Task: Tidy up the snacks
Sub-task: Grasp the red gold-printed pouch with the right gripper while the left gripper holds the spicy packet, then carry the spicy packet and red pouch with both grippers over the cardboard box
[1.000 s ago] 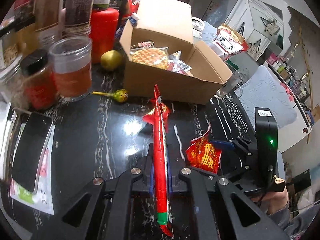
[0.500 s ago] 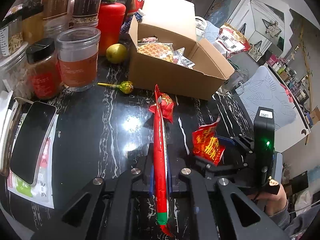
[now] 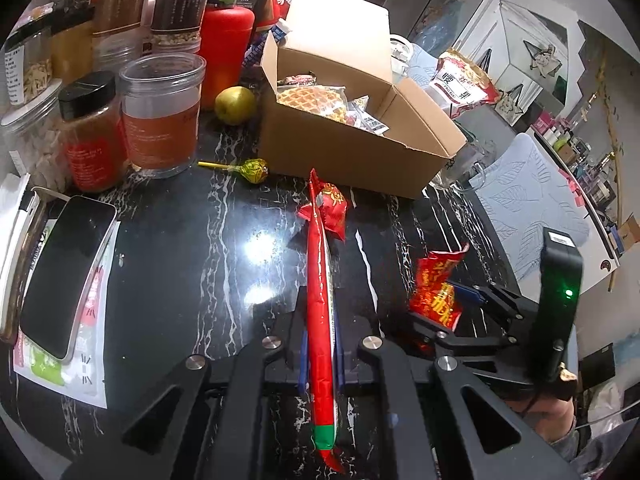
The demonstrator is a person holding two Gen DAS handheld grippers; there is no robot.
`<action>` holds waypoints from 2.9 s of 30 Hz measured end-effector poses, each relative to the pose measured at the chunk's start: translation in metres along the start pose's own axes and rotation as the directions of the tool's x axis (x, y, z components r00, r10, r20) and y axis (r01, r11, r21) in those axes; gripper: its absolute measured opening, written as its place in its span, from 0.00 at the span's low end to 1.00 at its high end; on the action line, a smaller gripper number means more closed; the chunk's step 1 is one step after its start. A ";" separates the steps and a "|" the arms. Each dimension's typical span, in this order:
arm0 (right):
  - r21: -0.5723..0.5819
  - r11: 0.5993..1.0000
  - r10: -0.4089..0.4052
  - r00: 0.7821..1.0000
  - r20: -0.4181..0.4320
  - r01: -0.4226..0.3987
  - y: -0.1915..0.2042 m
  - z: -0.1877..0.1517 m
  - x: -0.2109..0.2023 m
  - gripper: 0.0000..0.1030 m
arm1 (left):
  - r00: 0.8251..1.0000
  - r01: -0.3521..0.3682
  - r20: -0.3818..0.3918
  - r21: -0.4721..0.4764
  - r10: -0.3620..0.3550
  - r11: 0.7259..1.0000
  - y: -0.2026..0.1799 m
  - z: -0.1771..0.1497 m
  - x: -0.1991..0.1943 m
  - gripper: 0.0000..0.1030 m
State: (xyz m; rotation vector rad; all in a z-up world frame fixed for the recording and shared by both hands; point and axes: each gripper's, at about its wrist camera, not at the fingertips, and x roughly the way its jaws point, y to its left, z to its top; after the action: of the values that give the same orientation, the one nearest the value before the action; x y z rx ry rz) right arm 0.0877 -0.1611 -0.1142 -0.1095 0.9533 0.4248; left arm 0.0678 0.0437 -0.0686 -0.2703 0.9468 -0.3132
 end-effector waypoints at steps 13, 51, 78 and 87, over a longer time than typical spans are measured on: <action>0.030 0.999 0.012 0.996 0.093 -0.015 0.001 -0.008 -0.048 0.71 | 0.999 0.026 0.043 0.038 -0.028 0.999 -0.018 0.005 -0.017 0.09; -0.036 0.999 0.031 0.921 0.388 -0.019 -0.059 0.162 -0.094 0.71 | 0.967 0.043 0.236 0.234 -0.100 0.971 -0.087 0.170 -0.001 0.09; 0.045 0.998 0.041 0.971 0.235 -0.053 -0.096 0.220 0.019 0.71 | 0.986 -0.086 0.157 0.161 0.060 0.983 -0.030 0.222 0.111 0.09; 0.015 0.998 0.057 0.991 0.123 -0.059 -0.089 0.218 0.051 0.72 | 0.990 -0.131 0.076 0.158 0.120 0.979 -0.023 0.219 0.138 0.09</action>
State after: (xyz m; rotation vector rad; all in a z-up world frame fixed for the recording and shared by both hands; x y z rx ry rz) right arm 0.3159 -0.1665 -0.0372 -0.0382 0.8413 0.4706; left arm 0.3201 -0.0103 -0.0415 -0.0698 0.8636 -0.2626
